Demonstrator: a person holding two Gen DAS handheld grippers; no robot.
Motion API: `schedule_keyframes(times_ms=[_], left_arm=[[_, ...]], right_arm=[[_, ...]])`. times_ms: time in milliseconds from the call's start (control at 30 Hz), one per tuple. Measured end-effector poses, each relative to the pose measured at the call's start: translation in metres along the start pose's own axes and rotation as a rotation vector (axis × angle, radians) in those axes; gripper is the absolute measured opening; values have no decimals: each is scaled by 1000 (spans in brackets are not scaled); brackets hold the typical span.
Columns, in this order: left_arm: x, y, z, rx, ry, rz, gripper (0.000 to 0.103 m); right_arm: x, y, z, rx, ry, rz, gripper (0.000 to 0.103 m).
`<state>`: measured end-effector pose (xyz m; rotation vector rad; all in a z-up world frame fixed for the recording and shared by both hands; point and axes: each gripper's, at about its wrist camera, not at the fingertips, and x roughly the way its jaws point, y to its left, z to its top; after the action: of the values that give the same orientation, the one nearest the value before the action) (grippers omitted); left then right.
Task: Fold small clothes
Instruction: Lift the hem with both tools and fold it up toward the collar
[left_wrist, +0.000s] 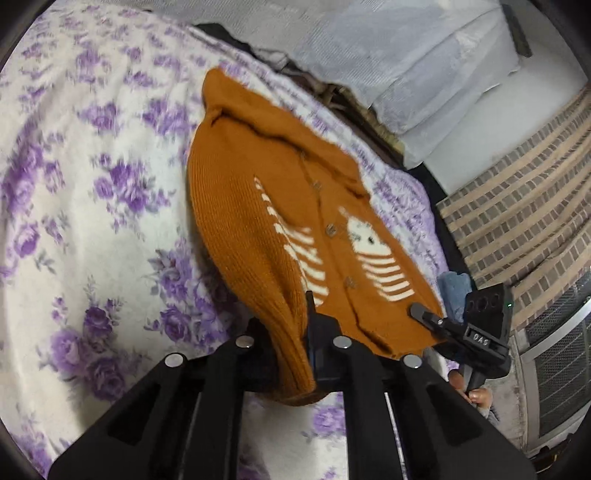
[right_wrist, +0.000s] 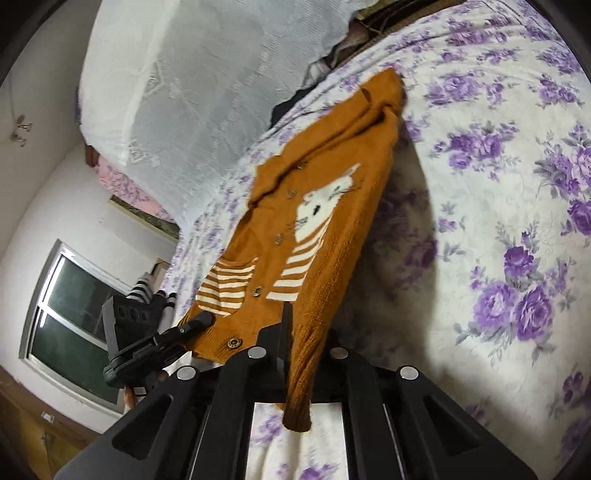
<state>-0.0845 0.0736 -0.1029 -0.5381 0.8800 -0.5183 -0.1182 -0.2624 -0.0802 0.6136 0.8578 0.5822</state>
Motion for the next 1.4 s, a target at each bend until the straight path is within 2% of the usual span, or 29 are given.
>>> schedule_keyframes(times_ms=[233, 500, 833, 1400], left_arm=[[2, -6, 17, 7, 4, 16, 9], [7, -22, 51, 65, -19, 39, 9], [24, -31, 88, 94, -26, 59, 9], [67, -17, 157, 63, -33, 67, 9]], right_arm=[[-2, 18, 17, -48, 18, 8, 5], [1, 28, 48, -68, 21, 12, 5], [16, 23, 87, -35, 28, 22, 5], [59, 1, 165, 32, 11, 30, 5]])
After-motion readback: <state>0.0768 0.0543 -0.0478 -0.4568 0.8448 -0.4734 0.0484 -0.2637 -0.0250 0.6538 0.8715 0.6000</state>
